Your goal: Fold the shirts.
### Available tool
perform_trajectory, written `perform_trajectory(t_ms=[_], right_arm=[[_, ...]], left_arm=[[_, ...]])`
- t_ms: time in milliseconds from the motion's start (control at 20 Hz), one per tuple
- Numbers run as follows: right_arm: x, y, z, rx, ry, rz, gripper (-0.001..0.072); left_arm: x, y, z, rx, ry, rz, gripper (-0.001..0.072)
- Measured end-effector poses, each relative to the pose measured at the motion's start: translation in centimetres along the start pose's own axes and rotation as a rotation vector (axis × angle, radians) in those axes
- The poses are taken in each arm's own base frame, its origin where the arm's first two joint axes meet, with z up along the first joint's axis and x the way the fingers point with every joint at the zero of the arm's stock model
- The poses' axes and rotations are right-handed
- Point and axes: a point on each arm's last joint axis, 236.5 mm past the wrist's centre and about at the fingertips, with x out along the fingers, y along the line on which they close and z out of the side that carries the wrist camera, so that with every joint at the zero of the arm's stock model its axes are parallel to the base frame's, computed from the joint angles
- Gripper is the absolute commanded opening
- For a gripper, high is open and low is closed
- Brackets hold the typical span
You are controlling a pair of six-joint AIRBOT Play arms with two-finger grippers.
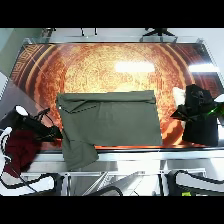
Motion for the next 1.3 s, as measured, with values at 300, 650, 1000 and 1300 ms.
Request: perform_trajectory(t_ms=[300, 650, 1000, 1300], right_arm=[[0.5, 0.0, -2.9, 0.007, 0.021, 0.007, 0.0225], [0.8, 0.2, -3.9, 0.003, 0.037, 0.017, 0.0314], [3.8, -0.3, -7.1, 0.079, 0.095, 0.049, 0.0407], [7.3, -0.1, -11.2, 0.151, 0.182, 0.084, 0.04]], left_arm=[[2.1, -2.0, -0.7, 0.031, -0.046, -0.143, 0.0526], [5.5, -2.8, -5.3, 0.017, 0.088, -0.185, 0.0017], [3.8, -2.2, -4.4, 0.023, 0.077, -0.108, 0.0016], [1.3, -3.5, -5.1, 0.06, 0.033, -0.094, 0.0016]])
